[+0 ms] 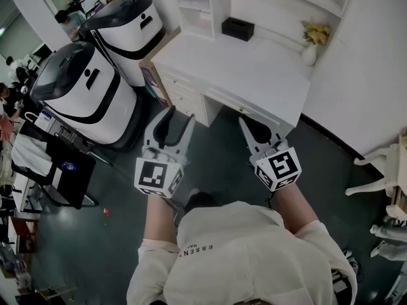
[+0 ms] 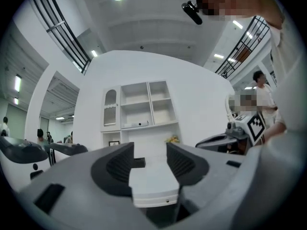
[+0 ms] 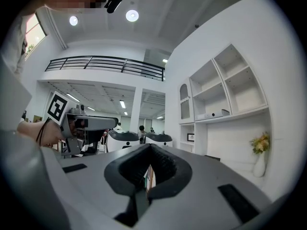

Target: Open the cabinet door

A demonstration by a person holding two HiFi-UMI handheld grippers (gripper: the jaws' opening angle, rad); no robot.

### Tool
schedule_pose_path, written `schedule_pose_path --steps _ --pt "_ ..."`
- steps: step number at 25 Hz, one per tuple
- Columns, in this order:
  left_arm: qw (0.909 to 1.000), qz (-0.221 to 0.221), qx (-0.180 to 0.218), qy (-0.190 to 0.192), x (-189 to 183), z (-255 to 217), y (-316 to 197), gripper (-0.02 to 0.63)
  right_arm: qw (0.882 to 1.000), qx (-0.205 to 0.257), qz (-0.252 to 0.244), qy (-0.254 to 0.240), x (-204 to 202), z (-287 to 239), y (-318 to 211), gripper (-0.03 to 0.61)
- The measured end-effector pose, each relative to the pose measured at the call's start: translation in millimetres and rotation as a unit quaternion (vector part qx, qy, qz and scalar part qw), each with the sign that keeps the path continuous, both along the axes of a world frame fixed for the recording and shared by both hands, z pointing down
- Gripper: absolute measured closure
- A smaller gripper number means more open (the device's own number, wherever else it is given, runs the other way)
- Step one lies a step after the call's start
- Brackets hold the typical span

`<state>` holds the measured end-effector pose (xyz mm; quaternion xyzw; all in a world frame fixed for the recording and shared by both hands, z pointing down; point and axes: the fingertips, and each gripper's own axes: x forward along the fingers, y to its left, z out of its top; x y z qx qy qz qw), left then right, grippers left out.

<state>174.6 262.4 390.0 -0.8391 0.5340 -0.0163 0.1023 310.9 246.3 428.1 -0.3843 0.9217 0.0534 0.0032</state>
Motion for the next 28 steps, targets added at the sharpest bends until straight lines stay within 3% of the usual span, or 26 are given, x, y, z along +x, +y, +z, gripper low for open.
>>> schedule_pose_path --steps 3,9,16,28 --pt "0.9997 -0.019 0.007 -0.016 -10.4 -2.8 -10.7 0.39 1.0 0.0 -0.003 0.0 -5.3 1.6 -6.2 0.563" --pt "0.9992 -0.028 0.006 -0.029 -34.8 -8.5 -44.8 0.383 1.0 -0.004 -0.005 -0.001 -26.9 4.3 -32.0 0.563" --pt "0.9998 0.002 0.003 -0.022 -83.9 -4.8 -111.5 0.385 1.0 -0.004 0.021 0.004 -76.2 1.8 -99.2 0.563" --pt "0.9966 0.079 0.011 -0.018 -212.8 -25.9 -270.9 0.385 0.996 -0.001 0.086 0.015 -209.0 -22.9 -253.1 0.563"
